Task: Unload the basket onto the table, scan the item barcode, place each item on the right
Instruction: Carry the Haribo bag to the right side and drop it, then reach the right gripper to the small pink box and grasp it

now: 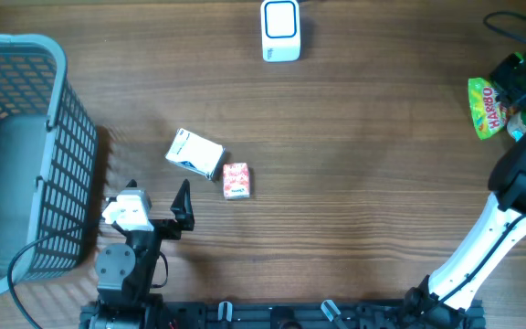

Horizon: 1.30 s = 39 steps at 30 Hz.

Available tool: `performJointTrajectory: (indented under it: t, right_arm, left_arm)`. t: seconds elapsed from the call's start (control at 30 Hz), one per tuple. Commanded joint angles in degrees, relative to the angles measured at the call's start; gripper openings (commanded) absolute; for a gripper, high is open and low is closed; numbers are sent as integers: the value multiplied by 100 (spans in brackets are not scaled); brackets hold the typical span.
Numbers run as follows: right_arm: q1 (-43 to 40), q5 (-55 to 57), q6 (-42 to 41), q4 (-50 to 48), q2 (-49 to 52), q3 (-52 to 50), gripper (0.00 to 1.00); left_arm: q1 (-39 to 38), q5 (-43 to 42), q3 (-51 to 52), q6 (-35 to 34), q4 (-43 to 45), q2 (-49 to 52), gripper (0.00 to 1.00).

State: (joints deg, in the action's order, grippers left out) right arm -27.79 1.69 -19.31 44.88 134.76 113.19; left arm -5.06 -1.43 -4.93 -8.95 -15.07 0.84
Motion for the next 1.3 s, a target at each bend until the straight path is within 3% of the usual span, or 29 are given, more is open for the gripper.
performJointTrajectory:
  t: [0.0,0.13,0.23,0.33,0.43,0.47,0.53,0.6,0.67,0.8,1.0,1.07,1.1,1.17,1.27]
  right_arm:
    - [-79,-761,321,105,-291,457,100]
    - [549,-2420,282,824,-1145,841,100]
    - [1919,-3526,887,2170,-1394,802,100]
    - [3418,-3530,667,2839,-1329,334,98]
    - [4662,-3523,590,2822,-1322,-382,93]
    - [4988,-3517,719,2750,-1322,-636,86]
    - [5705,-3611,1368,2249,-1322,-1303,82]
    - [6242,-3574,1464,1502,-1320,-1860,66]
    - [6450,-3580,1408,898,-1320,-2269,59]
    - [6467,-3580,1134,-24,-1320,-2951,59]
    - [6470,-3220,669,-951,-1303,-3403,68]
    - [6470,-2811,525,-949,-1174,-3403,56]
    - [6470,-2796,474,-949,-1029,-3403,44]
    - [6467,-2857,271,-962,-807,-3403,7]
    - [6365,-3764,472,-970,-802,-3379,5]
  left_arm:
    - [42,-50,28,-52,13,-35,100]
    - [42,-50,28,-52,13,-37,100]
    - [42,-50,28,-52,13,-35,100]
    - [42,-50,28,-52,13,-35,100]
    - [42,-50,28,-52,13,-35,100]
    - [42,-50,28,-52,13,-37,100]
    - [42,-50,28,-52,13,-35,100]
    - [42,-50,28,-52,13,-35,100]
    - [42,-50,28,-52,13,-35,100]
    - [42,-50,28,-55,13,-35,100]
    - [42,-50,28,-52,13,-35,100]
    - [42,-50,28,-52,13,-35,100]
    - [42,-50,28,-52,13,-35,100]
    - [42,-50,28,-55,13,-35,100]
    - [42,-50,28,-52,13,-35,100]
